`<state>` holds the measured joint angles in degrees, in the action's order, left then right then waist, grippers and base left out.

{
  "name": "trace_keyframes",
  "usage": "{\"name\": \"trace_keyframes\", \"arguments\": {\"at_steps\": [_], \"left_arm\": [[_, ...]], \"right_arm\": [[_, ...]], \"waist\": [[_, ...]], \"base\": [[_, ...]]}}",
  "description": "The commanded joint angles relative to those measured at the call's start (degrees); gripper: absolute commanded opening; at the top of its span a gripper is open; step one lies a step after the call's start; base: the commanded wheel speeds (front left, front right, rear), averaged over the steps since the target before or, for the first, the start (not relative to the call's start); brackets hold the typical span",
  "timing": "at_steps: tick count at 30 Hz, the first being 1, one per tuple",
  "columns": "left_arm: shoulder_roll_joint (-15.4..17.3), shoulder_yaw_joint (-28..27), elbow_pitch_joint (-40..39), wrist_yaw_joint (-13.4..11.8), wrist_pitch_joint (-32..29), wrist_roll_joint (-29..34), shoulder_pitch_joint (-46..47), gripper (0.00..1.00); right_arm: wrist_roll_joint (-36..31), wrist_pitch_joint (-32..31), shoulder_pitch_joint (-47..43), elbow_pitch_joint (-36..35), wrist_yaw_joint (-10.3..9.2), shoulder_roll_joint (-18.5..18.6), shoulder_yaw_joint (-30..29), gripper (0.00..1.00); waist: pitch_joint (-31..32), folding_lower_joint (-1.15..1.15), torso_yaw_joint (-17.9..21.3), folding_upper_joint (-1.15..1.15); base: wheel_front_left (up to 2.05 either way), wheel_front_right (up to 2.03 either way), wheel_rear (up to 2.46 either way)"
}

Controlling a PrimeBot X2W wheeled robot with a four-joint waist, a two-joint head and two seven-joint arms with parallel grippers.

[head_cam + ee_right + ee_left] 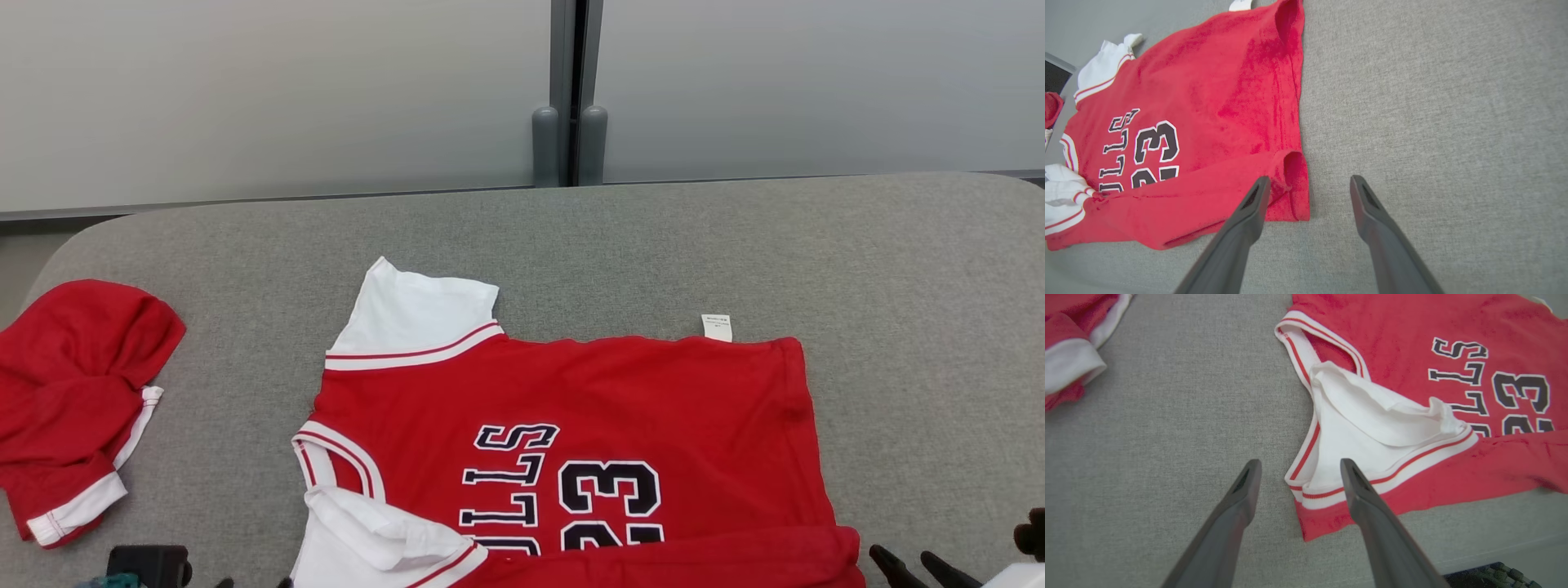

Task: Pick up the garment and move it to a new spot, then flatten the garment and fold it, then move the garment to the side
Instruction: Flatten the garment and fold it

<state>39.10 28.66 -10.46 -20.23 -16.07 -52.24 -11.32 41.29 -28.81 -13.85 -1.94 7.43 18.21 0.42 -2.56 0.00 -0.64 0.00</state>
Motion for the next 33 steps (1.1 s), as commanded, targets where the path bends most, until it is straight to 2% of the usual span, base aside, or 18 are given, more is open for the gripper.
{"name": "trace_keyframes", "arguments": {"at_steps": [1,6,10,14,20,23,27,33], "left_arm": [[0.78,-0.55,-0.87,-0.17,0.49,0.98,1.59,1.00],[3.12,-1.31,-2.52,1.74,0.93,4.40,7.82,1.00],[4.24,-0.61,-1.65,5.07,-1.52,6.28,15.70,1.00],[4.70,0.02,1.50,8.86,-4.74,7.75,25.08,1.00],[2.63,1.86,10.77,16.52,-10.31,6.76,39.13,1.00],[1.13,2.61,15.58,19.50,-13.01,6.01,45.39,1.00],[-1.07,3.68,21.53,22.40,-16.21,5.85,53.15,1.00],[-4.57,5.18,30.20,25.31,-19.53,4.79,62.00,1.00]], "right_arm": [[0.19,-0.04,-0.08,-0.97,0.13,-0.66,-1.19,1.00],[0.78,0.16,3.51,-4.44,0.13,-3.01,-5.34,1.00],[-0.63,1.43,9.19,-4.16,0.13,-4.82,-7.30,1.00],[-1.71,2.34,16.65,-0.73,0.13,-4.87,-6.63,1.00],[-1.24,2.81,29.08,8.09,0.13,-4.60,-3.63,1.00],[-1.24,2.70,34.51,12.83,0.13,-4.45,-1.87,1.00],[-1.98,1.41,40.27,18.26,0.13,-4.44,0.87,1.00],[-1.40,0.19,46.30,22.63,0.13,-5.09,5.22,1.00]], "waist": [[-0.12,0.00,0.12,0.00],[-1.47,0.00,0.36,0.00],[-3.82,0.00,1.22,0.00],[-6.73,0.00,2.29,0.00],[-11.49,0.00,4.10,0.00],[-13.72,0.00,4.62,0.00],[-16.59,0.00,5.07,0.00],[-20.36,0.00,5.66,0.00]], "base": [[0.00,0.00,0.00],[0.00,0.00,0.00],[0.00,0.00,0.00],[0.00,0.00,0.00],[0.00,0.00,0.00],[0.00,0.00,0.00],[0.00,0.00,0.00],[0.00,0.00,0.00]]}}
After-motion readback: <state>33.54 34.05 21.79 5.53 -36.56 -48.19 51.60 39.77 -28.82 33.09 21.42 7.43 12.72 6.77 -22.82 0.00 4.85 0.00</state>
